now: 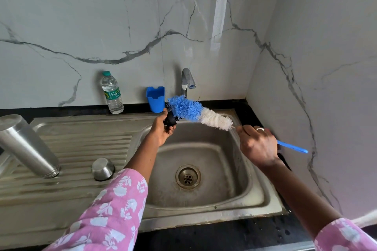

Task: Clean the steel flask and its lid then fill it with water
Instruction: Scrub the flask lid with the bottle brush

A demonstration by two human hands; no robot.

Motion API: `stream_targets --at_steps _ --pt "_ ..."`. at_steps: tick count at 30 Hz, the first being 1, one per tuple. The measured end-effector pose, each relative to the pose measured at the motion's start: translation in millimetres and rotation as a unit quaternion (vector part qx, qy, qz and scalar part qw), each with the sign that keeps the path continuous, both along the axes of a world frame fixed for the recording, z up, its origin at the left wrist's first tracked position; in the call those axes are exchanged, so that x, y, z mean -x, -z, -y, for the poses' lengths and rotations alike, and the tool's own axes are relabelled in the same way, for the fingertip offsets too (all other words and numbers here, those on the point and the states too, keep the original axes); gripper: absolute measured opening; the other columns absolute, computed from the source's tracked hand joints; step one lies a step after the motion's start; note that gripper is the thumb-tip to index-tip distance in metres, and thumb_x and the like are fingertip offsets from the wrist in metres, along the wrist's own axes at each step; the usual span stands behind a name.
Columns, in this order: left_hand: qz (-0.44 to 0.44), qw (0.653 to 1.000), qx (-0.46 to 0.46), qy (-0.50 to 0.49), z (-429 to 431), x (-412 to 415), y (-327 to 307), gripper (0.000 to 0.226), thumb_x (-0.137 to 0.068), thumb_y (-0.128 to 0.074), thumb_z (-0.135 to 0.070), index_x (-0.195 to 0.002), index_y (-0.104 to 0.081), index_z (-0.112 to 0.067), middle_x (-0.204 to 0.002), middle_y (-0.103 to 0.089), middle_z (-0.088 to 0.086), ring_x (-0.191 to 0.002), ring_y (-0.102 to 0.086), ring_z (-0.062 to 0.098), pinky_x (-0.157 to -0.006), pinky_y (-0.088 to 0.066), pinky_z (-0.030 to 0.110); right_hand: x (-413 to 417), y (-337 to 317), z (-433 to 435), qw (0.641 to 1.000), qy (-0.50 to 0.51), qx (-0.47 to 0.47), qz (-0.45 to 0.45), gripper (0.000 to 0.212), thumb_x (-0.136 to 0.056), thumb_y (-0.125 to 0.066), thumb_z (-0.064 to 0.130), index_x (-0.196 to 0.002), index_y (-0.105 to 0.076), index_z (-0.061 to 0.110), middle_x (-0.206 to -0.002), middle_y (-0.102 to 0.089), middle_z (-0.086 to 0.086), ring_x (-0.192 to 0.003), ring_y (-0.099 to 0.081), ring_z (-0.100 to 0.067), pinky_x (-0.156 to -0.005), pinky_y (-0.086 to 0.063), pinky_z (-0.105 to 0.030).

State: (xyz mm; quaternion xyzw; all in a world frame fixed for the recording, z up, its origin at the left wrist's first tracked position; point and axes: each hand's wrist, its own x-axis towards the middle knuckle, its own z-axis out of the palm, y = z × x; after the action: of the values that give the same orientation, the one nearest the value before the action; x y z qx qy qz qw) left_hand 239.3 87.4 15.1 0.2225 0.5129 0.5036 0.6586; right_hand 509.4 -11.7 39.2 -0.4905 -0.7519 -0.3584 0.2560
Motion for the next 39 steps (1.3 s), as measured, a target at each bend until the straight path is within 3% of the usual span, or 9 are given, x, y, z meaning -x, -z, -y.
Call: stream_targets --at_steps 6,13,16,21,27,34,37,39 --pt "0.016 1.000 -0.011 -0.003 -1 1 -3 0.038 -0.094 -0.050 -0.042 -0.095 -0.054 -0.004 -0.072 -0.052 0.013 -0.051 -0.042 0.013 -0.036 -0.035 0.016 -2 10 -4 0.996 0.019 0.028 -0.088 0.025 -0.074 -0.046 0.006 -0.076 -0.070 0.013 -0.057 -0.053 -0.003 -0.041 -0.051 -0.029 -0.032 -0.040 -0.029" --pt "-0.041 0.999 -0.021 -0.001 1 2 -1 0.033 -0.094 -0.051 -0.040 -0.090 -0.053 -0.007 -0.070 -0.052 0.009 -0.034 -0.047 0.006 -0.034 -0.032 0.015 -3 -5 2 0.999 -0.019 -0.026 0.021 0.031 -0.073 -0.042 0.003 -0.081 -0.071 0.007 -0.061 -0.055 -0.004 -0.045 -0.050 -0.024 -0.038 -0.035 -0.025" --pt "-0.084 0.996 -0.041 0.004 1 -1 -1 0.032 -0.094 -0.052 -0.041 -0.087 -0.055 -0.009 -0.063 -0.056 0.006 -0.035 -0.048 0.006 -0.035 -0.032 0.015 1 -7 3 0.997 -0.021 -0.043 0.054 0.032 -0.074 -0.040 0.001 -0.082 -0.071 0.005 -0.063 -0.057 -0.005 -0.046 -0.051 -0.024 -0.041 -0.035 -0.025" --pt "-0.102 0.992 -0.071 0.033 3 -10 -4 0.033 -0.096 -0.049 -0.040 -0.085 -0.056 -0.010 -0.072 -0.059 0.008 -0.046 -0.054 0.008 -0.041 -0.038 0.017 14 -5 -4 0.998 -0.012 -0.026 0.050 0.030 -0.073 -0.045 0.004 -0.086 -0.071 0.005 -0.066 -0.058 -0.005 -0.047 -0.053 -0.024 -0.041 -0.039 -0.027" --pt "0.011 0.999 -0.016 -0.034 1 -2 -7 0.031 -0.099 -0.044 -0.034 -0.101 -0.051 -0.004 -0.083 -0.054 0.013 -0.061 -0.049 0.018 -0.038 -0.043 0.015 6 3 2 0.997 -0.026 -0.034 0.059 0.023 -0.071 -0.055 0.001 -0.087 -0.071 0.004 -0.067 -0.057 -0.005 -0.045 -0.050 -0.022 -0.042 -0.039 -0.028" --pt "0.114 0.992 0.037 -0.044 2 1 -3 0.043 -0.101 -0.038 -0.038 -0.110 -0.049 0.003 -0.082 -0.051 0.017 -0.062 -0.047 0.018 -0.037 -0.041 0.016 -2 11 4 0.999 -0.028 -0.029 0.006 0.032 -0.072 -0.042 0.004 -0.083 -0.071 0.008 -0.067 -0.059 -0.002 -0.046 -0.052 -0.023 -0.039 -0.040 -0.028" --pt "0.162 0.984 0.054 -0.052 0 6 0 0.048 -0.101 -0.035 -0.039 -0.116 -0.047 0.005 -0.082 -0.051 0.017 -0.061 -0.045 0.016 -0.037 -0.041 0.018 -8 11 2 0.998 -0.036 -0.039 -0.020 0.041 -0.081 -0.031 0.002 -0.083 -0.072 0.007 -0.064 -0.059 -0.003 -0.046 -0.053 -0.026 -0.038 -0.043 -0.029" --pt "0.178 0.982 0.056 -0.041 0 6 0 0.049 -0.101 -0.034 -0.039 -0.115 -0.047 0.006 -0.082 -0.051 0.017 -0.061 -0.046 0.017 -0.038 -0.040 0.018 -9 9 4 0.998 -0.017 -0.041 -0.041 0.037 -0.079 -0.035 0.002 -0.080 -0.072 0.009 -0.061 -0.057 -0.002 -0.044 -0.052 -0.025 -0.036 -0.041 -0.026"
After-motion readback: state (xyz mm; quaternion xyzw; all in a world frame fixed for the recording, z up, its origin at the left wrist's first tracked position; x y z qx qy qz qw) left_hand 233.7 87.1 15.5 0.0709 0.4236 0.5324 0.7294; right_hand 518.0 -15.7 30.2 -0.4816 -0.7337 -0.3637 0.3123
